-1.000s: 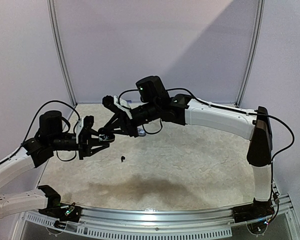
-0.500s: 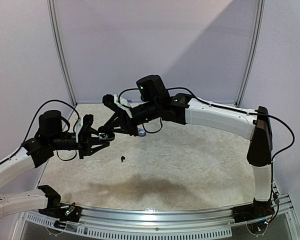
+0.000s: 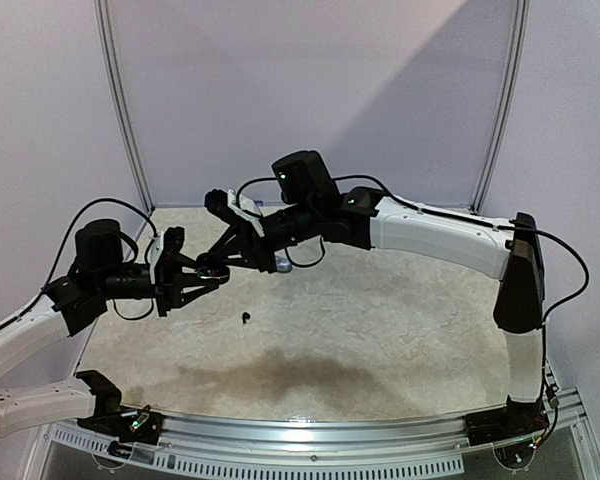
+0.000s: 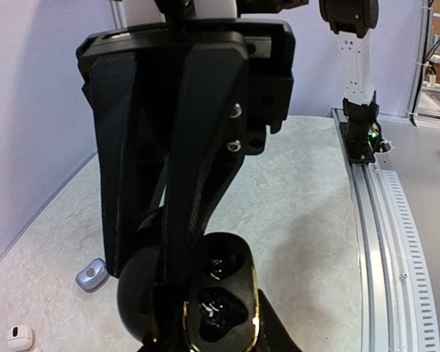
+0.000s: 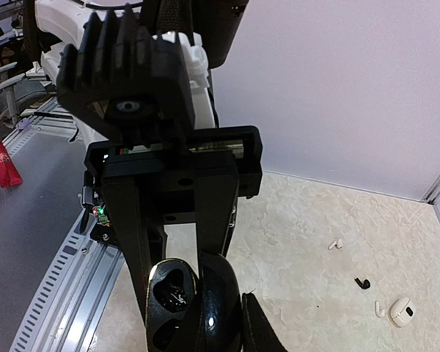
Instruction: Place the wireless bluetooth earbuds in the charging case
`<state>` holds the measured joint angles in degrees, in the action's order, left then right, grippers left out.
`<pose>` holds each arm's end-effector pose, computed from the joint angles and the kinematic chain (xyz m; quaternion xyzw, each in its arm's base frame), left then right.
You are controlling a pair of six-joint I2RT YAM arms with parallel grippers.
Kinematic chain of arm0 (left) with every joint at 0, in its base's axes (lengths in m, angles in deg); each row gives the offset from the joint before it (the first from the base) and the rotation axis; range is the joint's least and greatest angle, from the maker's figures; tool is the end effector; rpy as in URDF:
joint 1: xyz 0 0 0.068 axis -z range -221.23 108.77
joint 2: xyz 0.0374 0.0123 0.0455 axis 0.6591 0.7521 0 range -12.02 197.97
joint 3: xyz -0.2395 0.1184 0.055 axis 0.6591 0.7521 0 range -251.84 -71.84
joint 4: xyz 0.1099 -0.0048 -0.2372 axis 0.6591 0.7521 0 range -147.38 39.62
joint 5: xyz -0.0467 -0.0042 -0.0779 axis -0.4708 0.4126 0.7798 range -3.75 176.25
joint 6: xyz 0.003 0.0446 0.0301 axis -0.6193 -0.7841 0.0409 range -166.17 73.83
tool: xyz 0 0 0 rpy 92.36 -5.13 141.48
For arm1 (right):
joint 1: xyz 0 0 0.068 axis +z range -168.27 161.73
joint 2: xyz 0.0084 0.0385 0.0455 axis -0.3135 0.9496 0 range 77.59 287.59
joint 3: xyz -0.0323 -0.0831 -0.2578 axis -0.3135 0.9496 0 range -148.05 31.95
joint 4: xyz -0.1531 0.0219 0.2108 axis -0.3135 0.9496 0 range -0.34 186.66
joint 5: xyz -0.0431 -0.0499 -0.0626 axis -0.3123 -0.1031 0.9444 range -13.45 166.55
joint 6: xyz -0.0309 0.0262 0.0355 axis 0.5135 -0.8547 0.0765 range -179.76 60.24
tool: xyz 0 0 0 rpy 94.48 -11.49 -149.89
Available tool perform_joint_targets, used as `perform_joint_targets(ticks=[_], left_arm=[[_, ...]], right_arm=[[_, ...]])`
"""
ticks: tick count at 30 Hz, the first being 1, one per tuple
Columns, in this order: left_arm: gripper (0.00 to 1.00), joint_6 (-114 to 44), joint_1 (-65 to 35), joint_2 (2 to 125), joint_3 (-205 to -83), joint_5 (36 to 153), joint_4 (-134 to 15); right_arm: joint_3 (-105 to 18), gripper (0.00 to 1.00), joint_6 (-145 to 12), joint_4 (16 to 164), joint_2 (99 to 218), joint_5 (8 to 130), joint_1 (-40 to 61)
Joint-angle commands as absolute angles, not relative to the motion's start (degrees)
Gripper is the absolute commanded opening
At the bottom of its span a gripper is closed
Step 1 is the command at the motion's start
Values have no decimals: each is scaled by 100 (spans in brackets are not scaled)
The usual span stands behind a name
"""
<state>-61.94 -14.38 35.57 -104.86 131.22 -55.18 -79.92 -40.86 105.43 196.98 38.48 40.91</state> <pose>0.1575 -0.1079 0.2762 0.4821 0.6080 -0.3588 0.5189 0.2342 0.4355 0.3307 -0.6367 0.5003 0.4347 0.3942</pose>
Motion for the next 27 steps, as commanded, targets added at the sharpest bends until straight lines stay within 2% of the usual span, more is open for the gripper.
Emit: perform_joint_targets(ticks=[1,4,5,8,11,27], left_arm=[[12,-6055,-1381,3536,-10342,13101,-5642],[3,-5941,-1381,3528,-10294,13069,-5878],[5,-5923,-1381,3525,-10292,13058,-5883],[22,-5918,-1381,3520,-10279,13011,-5879],[29,-5905,-1381,3511,-10264,13002,-5883],[31,-6027,-1381,3530,-10193,12954,-5912]], right_arm=[[-8088,0,-4134,10526,19783,3883,4107],[-8083,0,-4169,10484,19774,3893,4110],[-8081,0,-4193,10481,19774,3893,4107],[-8081,0,-4213,10460,19761,3855,4106],[-8081,0,-4195,10469,19744,3850,4107],[-8039,0,-4165,10465,19710,3851,4110]])
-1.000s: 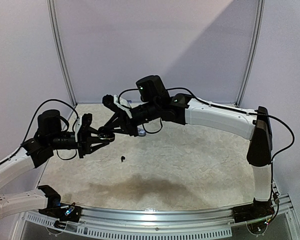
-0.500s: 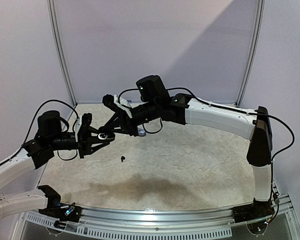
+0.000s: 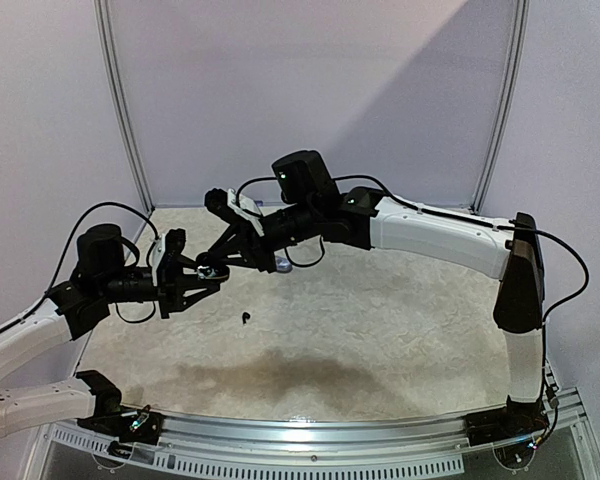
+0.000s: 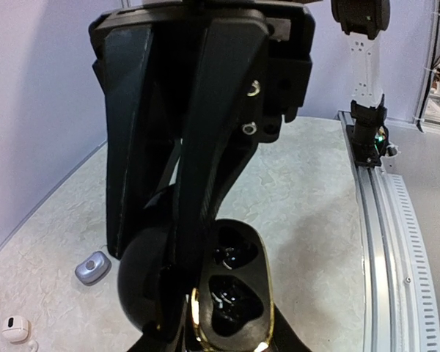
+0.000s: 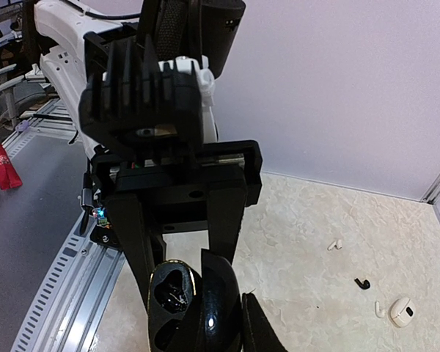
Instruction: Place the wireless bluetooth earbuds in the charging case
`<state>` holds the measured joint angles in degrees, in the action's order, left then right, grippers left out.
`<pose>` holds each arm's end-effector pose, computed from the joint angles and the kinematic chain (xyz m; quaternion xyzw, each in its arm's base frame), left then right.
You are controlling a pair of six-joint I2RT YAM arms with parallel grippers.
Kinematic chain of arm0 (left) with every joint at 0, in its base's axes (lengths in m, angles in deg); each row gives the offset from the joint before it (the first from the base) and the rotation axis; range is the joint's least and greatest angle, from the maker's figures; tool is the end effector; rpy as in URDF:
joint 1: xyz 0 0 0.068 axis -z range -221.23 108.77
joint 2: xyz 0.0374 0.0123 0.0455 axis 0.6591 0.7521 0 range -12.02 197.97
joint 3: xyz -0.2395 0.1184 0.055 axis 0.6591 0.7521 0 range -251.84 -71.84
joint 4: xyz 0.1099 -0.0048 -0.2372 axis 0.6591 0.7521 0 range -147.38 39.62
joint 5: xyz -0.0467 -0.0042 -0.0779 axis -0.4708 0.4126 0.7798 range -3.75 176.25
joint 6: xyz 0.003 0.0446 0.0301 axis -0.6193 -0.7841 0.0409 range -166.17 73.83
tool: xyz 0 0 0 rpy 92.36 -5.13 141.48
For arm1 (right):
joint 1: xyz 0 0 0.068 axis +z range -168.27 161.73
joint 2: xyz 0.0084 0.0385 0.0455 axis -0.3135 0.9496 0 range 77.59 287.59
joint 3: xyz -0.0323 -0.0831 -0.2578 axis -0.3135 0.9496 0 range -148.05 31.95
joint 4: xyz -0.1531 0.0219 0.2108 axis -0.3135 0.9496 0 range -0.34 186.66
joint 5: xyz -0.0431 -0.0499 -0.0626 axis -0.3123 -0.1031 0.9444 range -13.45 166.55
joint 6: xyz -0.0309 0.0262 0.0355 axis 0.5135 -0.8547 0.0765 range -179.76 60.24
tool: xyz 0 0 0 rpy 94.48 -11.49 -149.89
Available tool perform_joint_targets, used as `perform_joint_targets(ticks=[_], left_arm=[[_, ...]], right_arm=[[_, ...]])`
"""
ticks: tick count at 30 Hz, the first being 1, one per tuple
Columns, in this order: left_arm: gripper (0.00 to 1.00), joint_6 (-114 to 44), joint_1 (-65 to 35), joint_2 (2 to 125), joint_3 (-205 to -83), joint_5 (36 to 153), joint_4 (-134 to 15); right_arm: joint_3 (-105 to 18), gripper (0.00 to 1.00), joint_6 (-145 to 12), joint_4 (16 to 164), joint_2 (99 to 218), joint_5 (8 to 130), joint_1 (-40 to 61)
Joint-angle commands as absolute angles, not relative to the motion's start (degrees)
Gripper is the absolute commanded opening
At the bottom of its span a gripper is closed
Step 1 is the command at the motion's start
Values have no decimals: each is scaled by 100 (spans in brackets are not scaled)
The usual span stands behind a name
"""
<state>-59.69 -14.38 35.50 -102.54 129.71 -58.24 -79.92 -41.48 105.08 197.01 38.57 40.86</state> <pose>0.1582 -0.1075 0.2672 0.4652 0.6192 -0.3586 0.5212 0.2349 0.4356 0.3310 -0.6332 0.5029 0.4364 0.3946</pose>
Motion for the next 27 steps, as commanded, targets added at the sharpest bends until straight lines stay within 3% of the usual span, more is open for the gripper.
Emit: perform_joint_targets(ticks=[1,7,15,17,21,27], left_arm=[[31,-6016,-1381,3534,-10208,12976,-5928],[25,-5995,-1381,3552,-10286,13127,-6010],[0,-6131,-1381,3544,-10300,13138,-5978],[0,-6233,-1381,3522,-10294,13109,-5970],[0,-6468,-1375,3471,-10239,13091,-5979],[0,-6790,-1366,3415,-10154,13228,-5993]], right_arm=[[-8032,0,-4165,10471,19709,3849,4107],[-8006,0,-4174,10476,19729,3859,4106],[-8010,0,-4174,10481,19739,3871,4112],[-8005,2,-4216,10462,19747,3893,4104],[-8011,14,-4470,10356,19824,3771,4062],[-8016,20,-4870,10217,19918,3484,3955]])
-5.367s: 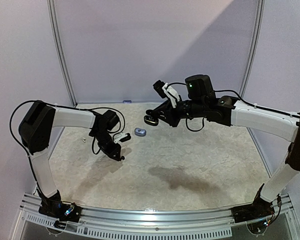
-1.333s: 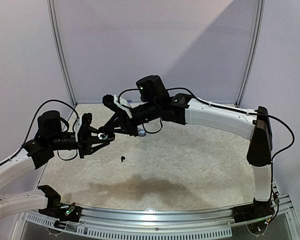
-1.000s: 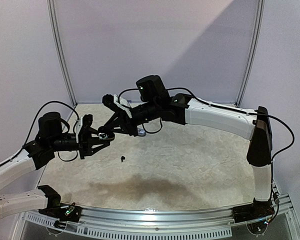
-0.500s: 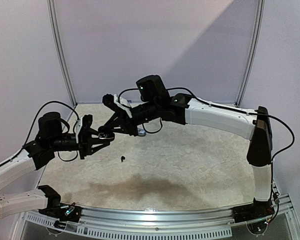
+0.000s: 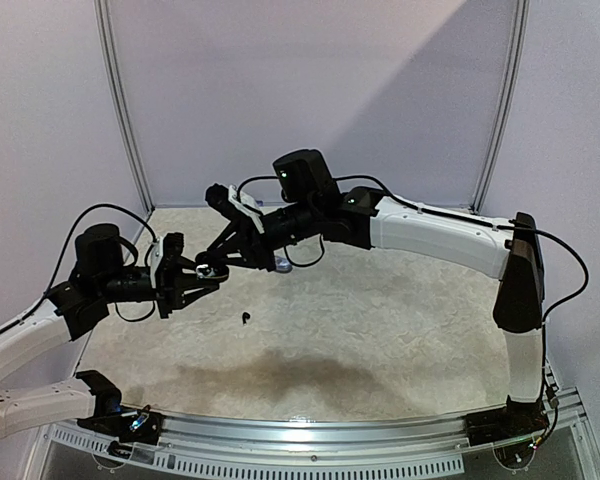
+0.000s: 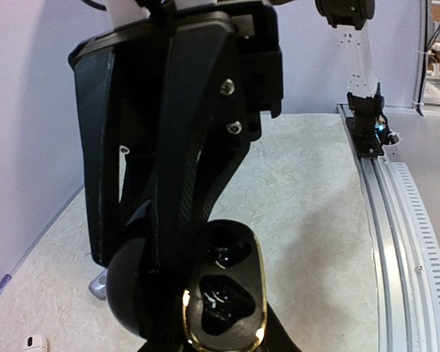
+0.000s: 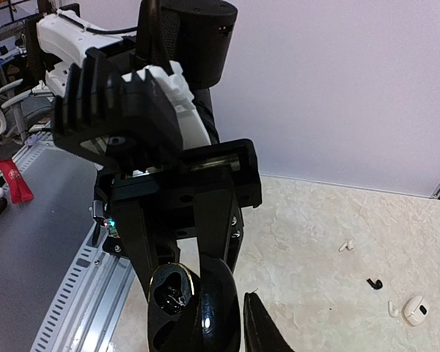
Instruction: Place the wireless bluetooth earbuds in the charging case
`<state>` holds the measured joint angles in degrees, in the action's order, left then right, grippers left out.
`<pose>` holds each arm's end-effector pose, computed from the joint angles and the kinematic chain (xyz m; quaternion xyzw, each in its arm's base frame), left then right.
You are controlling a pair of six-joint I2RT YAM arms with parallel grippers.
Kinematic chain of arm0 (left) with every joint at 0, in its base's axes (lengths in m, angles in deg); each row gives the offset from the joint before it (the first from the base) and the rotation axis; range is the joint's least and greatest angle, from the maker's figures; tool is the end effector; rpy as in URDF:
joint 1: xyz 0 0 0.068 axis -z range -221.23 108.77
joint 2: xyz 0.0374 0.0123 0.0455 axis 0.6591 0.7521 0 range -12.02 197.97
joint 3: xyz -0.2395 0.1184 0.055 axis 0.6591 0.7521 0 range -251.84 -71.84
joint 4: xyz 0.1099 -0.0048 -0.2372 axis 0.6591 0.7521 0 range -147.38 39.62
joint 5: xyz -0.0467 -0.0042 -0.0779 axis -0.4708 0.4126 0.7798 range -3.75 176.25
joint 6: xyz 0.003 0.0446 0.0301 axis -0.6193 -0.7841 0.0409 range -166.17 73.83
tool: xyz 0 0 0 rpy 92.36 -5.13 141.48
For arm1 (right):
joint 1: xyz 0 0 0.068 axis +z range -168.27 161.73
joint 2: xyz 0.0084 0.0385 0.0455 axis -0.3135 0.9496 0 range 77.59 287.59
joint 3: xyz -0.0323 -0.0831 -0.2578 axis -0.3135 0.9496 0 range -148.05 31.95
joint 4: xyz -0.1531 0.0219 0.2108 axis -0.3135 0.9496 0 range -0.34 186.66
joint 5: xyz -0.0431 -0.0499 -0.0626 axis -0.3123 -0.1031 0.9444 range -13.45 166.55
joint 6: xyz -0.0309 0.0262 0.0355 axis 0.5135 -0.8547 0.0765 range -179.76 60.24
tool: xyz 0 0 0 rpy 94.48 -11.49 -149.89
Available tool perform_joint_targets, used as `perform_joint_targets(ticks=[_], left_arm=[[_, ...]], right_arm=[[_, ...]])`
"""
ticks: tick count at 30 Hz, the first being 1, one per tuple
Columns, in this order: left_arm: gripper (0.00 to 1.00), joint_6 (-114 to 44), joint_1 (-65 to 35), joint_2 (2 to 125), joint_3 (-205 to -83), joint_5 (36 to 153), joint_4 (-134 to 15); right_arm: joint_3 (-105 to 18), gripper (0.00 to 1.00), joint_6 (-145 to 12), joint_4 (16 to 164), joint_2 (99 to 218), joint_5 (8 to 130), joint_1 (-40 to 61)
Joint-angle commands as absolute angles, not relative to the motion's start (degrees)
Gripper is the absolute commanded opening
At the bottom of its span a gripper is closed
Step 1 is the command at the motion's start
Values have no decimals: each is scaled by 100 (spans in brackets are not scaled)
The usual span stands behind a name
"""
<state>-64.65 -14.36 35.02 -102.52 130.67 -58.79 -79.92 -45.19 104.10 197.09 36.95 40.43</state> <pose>0.1566 -0.1073 0.2696 0.4955 0.5887 -0.3403 0.5404 0.2377 0.4346 0.3322 -0.6175 0.5133 0.4578 0.3816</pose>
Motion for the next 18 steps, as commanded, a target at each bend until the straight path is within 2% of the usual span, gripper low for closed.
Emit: perform_joint_targets(ticks=[1,8,18], left_arm=[[0,-6850,-1364,3415,-10153,13261,-5989],[0,-7201,-1346,3415,-10128,13299,-5867],[0,-6150,-1370,3428,-9847,12981,-6403]], right_arm=[[-8031,21,-4939,10202,19947,3433,3942],[-8119,28,-5139,10244,20049,3339,3899],[-8289,41,-5364,10134,20073,3122,3845]])
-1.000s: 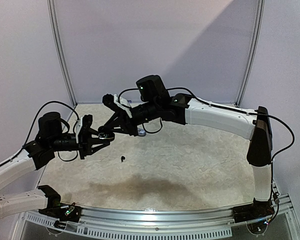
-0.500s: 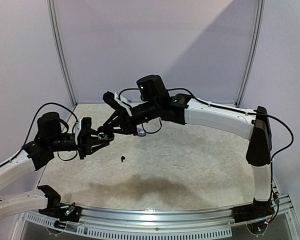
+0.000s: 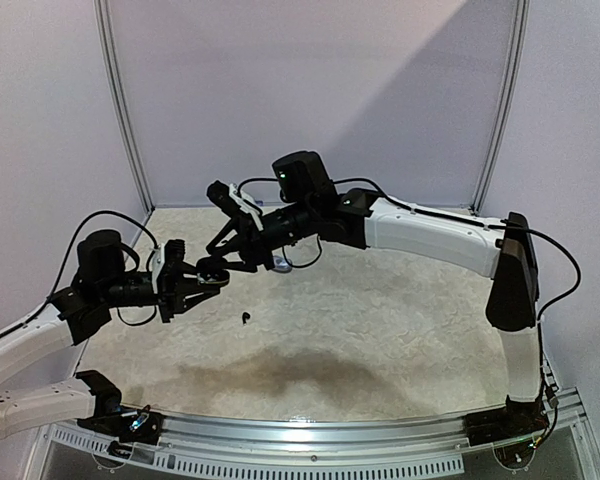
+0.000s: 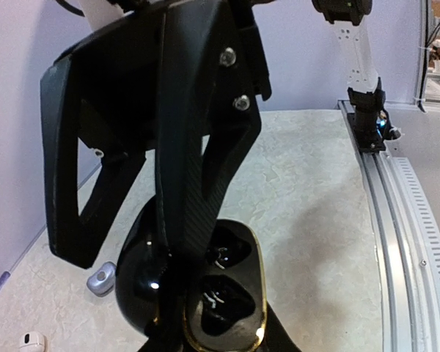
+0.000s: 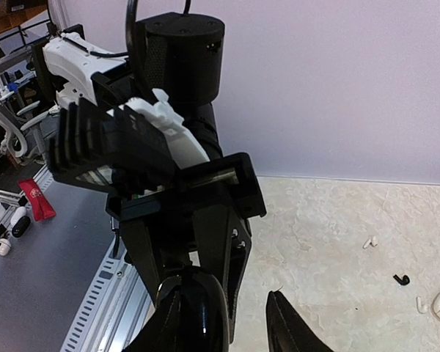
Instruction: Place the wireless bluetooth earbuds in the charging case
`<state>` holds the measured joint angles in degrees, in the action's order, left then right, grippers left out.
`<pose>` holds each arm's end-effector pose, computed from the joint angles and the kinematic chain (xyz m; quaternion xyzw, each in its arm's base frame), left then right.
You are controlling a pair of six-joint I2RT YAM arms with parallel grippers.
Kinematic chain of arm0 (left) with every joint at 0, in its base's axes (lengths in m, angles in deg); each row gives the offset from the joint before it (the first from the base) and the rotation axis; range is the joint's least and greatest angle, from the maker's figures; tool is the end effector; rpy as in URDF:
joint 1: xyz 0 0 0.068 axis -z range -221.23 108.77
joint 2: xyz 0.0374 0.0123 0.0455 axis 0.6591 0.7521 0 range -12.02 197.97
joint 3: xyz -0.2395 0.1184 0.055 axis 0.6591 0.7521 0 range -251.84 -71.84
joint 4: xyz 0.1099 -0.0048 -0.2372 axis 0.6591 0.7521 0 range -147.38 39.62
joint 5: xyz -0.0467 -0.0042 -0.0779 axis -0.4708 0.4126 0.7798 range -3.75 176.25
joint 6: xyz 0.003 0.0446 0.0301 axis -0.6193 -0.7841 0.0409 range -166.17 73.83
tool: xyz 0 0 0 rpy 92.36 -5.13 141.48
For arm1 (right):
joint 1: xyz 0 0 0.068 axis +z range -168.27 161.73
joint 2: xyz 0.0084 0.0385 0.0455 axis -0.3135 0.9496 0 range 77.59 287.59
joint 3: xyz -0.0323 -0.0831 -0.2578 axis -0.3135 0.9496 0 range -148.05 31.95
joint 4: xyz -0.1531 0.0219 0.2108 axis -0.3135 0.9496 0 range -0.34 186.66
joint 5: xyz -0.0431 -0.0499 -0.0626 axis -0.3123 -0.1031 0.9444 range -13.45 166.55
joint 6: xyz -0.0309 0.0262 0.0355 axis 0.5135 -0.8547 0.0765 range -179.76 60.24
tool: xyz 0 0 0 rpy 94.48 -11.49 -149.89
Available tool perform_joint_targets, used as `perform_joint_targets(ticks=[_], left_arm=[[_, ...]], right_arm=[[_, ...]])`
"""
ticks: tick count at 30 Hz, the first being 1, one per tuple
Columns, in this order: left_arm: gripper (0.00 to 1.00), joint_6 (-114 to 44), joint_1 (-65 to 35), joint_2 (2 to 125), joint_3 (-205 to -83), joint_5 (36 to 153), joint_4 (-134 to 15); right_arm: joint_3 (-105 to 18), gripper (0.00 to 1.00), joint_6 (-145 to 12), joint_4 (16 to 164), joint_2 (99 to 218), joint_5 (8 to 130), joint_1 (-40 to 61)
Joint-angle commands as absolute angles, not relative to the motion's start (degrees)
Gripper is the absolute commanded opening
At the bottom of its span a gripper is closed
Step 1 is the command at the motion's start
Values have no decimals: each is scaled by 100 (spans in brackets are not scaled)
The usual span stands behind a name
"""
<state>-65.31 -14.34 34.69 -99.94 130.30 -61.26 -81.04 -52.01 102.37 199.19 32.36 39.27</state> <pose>0.1553 -0.1065 0.2590 0.4978 0.5861 -0.3346 0.5447 0.2486 0.4371 0.3249 -0.5914 0.5298 0.5017 0.3434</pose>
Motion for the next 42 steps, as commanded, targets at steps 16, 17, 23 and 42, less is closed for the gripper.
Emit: perform_joint_targets(ticks=[16,17,23,42], left_arm=[[0,-5667,-1390,3429,-9801,12871,-6646],[0,-5696,-1383,3425,-9803,12908,-6645],[0,-6174,-1377,3414,-9844,13064,-6505],[0,-5279,-1385,3360,-9435,12636,-7255]], right_arm=[[-8327,46,-5276,10370,20108,3231,3827],[-8332,46,-5273,10372,20108,3295,3822],[-8492,38,-5544,10357,20214,3513,3769],[-8709,41,-6134,10443,20533,3460,3668]])
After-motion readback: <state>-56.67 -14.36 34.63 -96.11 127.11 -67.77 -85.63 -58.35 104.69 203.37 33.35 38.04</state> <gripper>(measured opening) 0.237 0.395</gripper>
